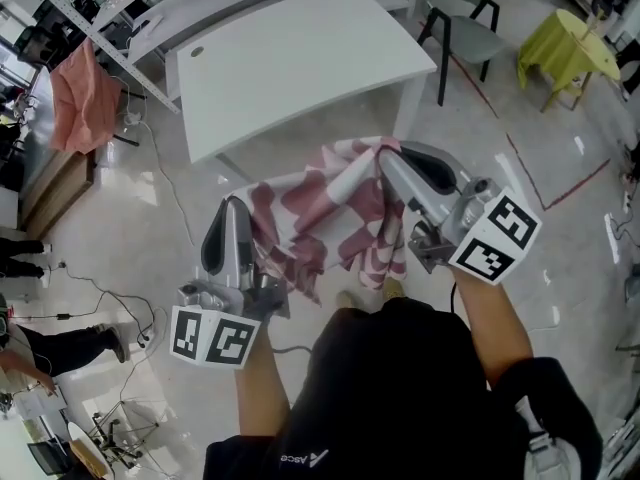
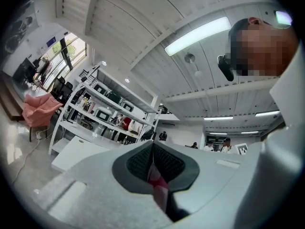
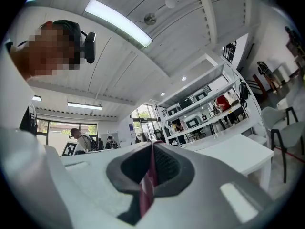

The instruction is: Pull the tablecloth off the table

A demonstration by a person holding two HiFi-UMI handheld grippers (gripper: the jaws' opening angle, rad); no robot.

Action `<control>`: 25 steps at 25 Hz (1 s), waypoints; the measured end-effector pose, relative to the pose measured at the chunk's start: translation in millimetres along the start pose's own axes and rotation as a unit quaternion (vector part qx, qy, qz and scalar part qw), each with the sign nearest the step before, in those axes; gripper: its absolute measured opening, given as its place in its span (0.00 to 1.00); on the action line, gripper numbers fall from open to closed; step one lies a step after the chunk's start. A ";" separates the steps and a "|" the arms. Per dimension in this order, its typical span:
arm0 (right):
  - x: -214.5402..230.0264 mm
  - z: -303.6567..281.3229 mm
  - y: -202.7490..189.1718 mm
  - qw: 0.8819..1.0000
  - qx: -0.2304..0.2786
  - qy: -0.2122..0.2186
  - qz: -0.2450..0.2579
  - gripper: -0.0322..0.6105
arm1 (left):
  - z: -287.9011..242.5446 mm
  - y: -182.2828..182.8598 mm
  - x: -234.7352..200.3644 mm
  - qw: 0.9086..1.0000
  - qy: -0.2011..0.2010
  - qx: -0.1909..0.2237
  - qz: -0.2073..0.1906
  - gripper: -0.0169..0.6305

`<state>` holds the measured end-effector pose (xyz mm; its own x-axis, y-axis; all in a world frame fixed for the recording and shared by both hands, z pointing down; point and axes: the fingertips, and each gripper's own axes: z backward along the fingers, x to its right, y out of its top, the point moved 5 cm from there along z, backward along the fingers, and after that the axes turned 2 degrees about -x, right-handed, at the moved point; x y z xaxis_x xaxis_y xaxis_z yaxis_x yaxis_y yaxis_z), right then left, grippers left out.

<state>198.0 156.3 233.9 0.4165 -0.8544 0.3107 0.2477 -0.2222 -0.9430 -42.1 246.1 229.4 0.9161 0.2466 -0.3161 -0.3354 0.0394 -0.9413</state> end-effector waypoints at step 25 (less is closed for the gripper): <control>47.1 48.5 20.2 0.998 0.006 -0.046 0.031 0.05 | -46.1 -13.8 42.4 1.000 -0.020 -0.011 0.002 0.04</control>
<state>265.0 134.3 235.3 0.5107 -0.8190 0.2615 0.2284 -0.1640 -0.9597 11.5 211.3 223.4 0.9053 0.2854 -0.3147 -0.3333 0.0181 -0.9426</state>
